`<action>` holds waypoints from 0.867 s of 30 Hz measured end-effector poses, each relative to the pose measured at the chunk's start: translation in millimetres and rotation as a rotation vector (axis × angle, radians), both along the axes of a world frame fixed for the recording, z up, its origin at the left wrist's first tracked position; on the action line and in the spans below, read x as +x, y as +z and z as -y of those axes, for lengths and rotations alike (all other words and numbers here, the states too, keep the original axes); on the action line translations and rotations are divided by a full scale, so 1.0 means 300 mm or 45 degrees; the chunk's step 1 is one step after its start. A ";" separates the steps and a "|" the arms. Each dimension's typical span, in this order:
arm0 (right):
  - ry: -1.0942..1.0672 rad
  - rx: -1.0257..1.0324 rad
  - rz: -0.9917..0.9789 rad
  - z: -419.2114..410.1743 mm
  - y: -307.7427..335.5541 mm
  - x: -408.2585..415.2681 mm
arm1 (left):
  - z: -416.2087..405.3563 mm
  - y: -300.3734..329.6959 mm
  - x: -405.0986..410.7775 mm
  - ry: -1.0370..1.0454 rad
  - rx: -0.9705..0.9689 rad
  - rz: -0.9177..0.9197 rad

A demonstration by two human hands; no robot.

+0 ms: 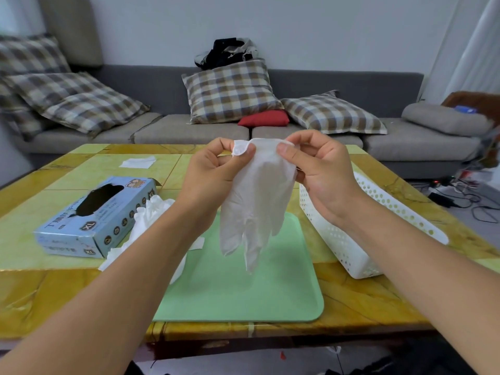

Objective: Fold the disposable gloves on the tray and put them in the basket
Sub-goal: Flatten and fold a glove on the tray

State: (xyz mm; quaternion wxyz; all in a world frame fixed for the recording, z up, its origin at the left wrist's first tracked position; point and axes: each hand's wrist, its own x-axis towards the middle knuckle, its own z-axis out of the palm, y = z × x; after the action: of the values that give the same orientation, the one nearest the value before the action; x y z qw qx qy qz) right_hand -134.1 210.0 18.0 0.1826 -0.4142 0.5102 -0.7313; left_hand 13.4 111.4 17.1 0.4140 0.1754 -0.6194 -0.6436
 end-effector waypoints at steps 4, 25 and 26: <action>0.119 0.149 0.284 -0.042 0.043 -0.022 | -0.026 0.038 -0.041 -0.031 0.019 -0.010; 0.089 0.397 0.086 -0.406 0.212 -0.255 | -0.249 0.118 -0.286 -0.771 0.273 0.248; 0.094 0.431 0.096 -0.417 0.210 -0.275 | -0.256 0.117 -0.304 -0.765 0.294 0.285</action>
State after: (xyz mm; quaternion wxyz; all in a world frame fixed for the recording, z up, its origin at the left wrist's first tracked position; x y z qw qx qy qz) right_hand -216.6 335.0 81.0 0.2956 -0.3683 0.6032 -0.6427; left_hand -77.7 188.2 52.0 0.1129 0.1002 -0.6081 -0.7794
